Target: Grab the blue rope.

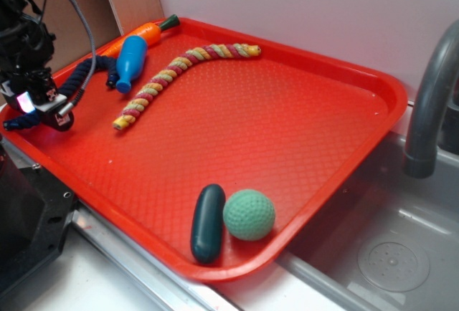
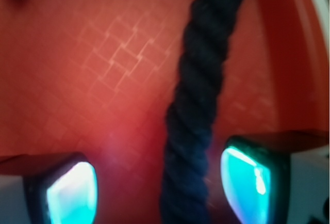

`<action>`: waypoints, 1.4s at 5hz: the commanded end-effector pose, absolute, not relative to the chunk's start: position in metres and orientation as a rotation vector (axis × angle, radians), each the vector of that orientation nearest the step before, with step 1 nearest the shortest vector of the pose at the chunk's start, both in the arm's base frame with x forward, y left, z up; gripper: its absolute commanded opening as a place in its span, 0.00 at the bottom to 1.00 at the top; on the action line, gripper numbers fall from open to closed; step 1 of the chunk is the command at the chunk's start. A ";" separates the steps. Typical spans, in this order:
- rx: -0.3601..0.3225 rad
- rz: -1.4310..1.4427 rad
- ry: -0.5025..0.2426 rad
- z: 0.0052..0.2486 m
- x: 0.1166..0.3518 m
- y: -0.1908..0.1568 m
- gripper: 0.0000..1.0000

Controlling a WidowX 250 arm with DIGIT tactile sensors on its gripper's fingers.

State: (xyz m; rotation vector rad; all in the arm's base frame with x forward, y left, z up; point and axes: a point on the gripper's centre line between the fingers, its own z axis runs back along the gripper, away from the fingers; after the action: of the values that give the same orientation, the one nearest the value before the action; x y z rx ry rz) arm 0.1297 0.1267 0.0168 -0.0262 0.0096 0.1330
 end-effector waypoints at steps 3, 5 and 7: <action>-0.004 0.102 -0.020 0.011 0.144 0.106 0.00; 0.012 0.463 -0.113 0.085 0.148 0.094 0.00; -0.026 0.567 -0.113 0.186 0.165 0.045 0.00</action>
State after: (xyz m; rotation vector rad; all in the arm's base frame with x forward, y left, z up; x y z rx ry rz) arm 0.1610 0.0421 0.1780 -0.0249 -0.0808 0.5631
